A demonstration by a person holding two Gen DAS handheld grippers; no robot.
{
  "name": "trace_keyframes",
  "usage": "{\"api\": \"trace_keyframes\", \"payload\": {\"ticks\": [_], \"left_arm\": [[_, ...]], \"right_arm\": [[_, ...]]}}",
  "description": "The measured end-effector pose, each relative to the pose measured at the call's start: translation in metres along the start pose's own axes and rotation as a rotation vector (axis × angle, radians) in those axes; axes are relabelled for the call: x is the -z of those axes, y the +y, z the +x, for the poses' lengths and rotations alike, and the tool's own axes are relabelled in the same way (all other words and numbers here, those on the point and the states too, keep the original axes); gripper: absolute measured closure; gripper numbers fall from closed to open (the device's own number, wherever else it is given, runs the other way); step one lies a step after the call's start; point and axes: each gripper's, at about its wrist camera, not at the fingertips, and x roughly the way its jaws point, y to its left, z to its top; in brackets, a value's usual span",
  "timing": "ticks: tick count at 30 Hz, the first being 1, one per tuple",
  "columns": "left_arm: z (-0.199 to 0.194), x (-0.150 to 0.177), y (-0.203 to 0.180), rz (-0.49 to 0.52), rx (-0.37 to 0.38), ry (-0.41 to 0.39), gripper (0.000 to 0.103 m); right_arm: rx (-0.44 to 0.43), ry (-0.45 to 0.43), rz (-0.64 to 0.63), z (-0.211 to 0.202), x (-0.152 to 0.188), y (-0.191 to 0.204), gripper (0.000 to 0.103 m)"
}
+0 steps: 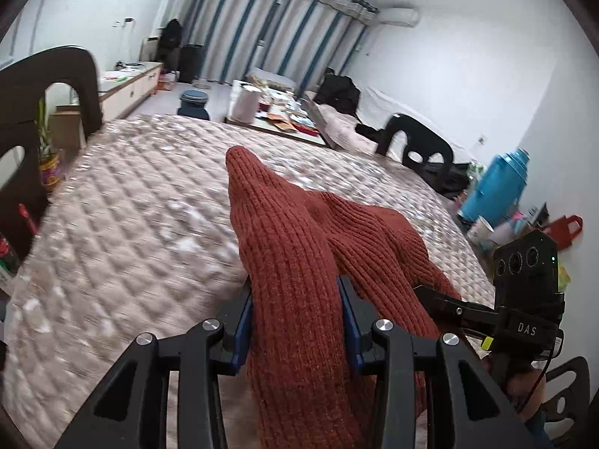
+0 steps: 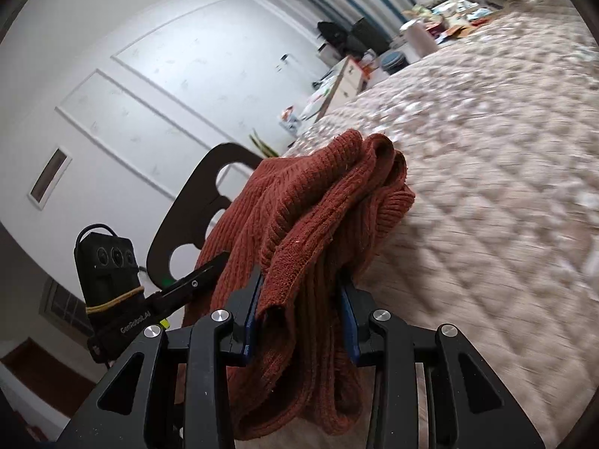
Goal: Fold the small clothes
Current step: 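Grasp the folded red sweater edge with both grippers and lift it, then lay the sweater bundle back down and open both grippers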
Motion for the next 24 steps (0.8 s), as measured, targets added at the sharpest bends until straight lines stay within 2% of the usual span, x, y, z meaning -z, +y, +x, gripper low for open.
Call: {"api": "trace_keyframes", "payload": {"ticks": [5, 9, 12, 14, 18, 20, 21, 22, 24], "left_arm": [[0.005, -0.001, 0.032, -0.023, -0.022, 0.004, 0.06], [0.024, 0.013, 0.055, -0.046, -0.058, 0.065, 0.057], [0.017, 0.017, 0.061, -0.074, -0.038, 0.044, 0.055], [0.006, 0.017, 0.059, -0.058, -0.065, 0.016, 0.055], [-0.014, 0.014, 0.043, -0.023, -0.104, -0.063, 0.056], [-0.02, 0.013, 0.03, 0.003, -0.084, -0.089, 0.056], [-0.02, 0.013, 0.027, 0.018, -0.077, -0.092, 0.056], [-0.017, 0.015, 0.023, 0.035, -0.072, -0.087, 0.056], [-0.006, 0.02, 0.021, 0.054, -0.08, -0.056, 0.056]], "right_arm": [[-0.013, 0.025, -0.015, 0.034, 0.0, 0.002, 0.066], [0.056, 0.092, 0.0, 0.052, 0.009, -0.017, 0.058], [0.065, 0.075, -0.021, 0.039, 0.012, -0.018, 0.057], [0.112, 0.054, -0.069, 0.026, 0.011, -0.01, 0.057], [0.19, -0.063, -0.215, 0.0, 0.001, 0.024, 0.057], [0.218, -0.077, -0.271, 0.003, -0.003, 0.038, 0.063], [0.226, -0.068, -0.294, 0.01, -0.004, 0.043, 0.071], [0.233, -0.053, -0.312, 0.017, -0.005, 0.046, 0.078], [0.258, -0.016, -0.34, 0.039, -0.004, 0.048, 0.082]]}}
